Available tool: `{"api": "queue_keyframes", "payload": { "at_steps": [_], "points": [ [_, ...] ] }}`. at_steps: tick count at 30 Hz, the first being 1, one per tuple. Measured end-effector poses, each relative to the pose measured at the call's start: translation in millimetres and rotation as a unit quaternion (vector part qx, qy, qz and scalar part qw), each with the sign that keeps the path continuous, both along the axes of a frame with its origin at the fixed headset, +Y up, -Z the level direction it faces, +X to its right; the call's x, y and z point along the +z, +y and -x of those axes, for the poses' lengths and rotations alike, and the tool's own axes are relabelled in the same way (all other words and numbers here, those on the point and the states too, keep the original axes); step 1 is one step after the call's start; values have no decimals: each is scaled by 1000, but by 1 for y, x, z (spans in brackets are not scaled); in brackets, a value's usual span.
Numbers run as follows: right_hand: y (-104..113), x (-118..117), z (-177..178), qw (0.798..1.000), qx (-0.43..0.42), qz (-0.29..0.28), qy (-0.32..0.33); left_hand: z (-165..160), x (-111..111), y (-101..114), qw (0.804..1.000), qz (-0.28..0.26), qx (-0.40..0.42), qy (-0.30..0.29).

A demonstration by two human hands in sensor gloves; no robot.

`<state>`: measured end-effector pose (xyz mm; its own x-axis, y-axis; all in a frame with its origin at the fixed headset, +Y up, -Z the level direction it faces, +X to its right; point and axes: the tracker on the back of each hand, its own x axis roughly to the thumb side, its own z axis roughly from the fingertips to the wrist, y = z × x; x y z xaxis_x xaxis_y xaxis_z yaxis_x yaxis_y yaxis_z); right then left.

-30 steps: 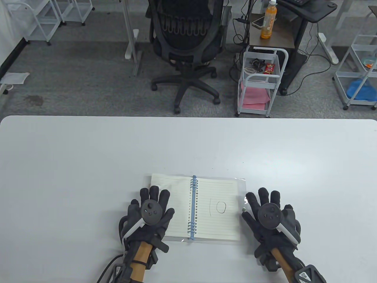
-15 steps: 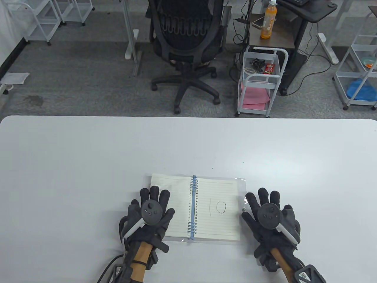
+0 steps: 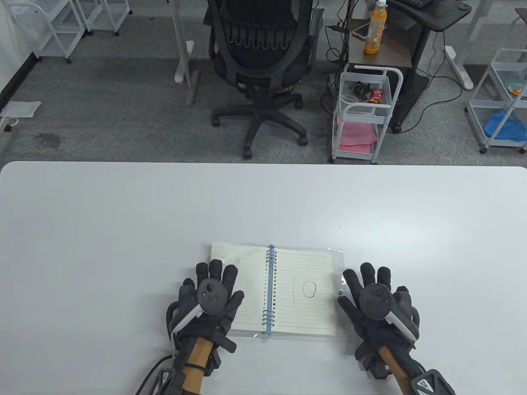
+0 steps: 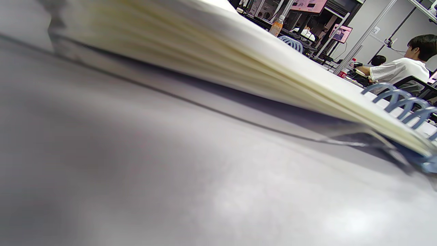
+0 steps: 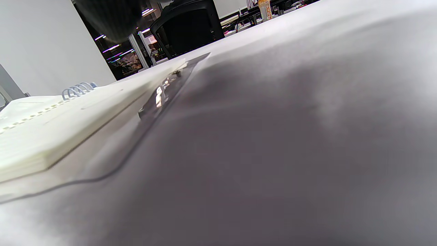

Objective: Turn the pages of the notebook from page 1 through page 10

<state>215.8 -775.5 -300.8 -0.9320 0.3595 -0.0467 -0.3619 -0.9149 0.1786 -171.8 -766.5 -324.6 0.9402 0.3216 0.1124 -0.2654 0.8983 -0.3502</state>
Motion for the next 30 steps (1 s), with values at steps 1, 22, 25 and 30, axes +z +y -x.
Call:
{"api": "queue_keyframes", "payload": {
  "at_steps": [1, 22, 25, 30],
  "points": [
    [0, 0, 0, 1000, 0, 0, 0, 0, 0, 0, 1000, 0, 0, 0],
    [-1, 0, 1, 1000, 1, 3, 0, 0, 0, -1, 1000, 1, -1, -1],
    [-1, 0, 1, 1000, 1, 4, 0, 0, 0, -1, 1000, 1, 0, 0],
    [-1, 0, 1, 1000, 1, 6, 0, 0, 0, -1, 1000, 2, 0, 0]
  ]
}}
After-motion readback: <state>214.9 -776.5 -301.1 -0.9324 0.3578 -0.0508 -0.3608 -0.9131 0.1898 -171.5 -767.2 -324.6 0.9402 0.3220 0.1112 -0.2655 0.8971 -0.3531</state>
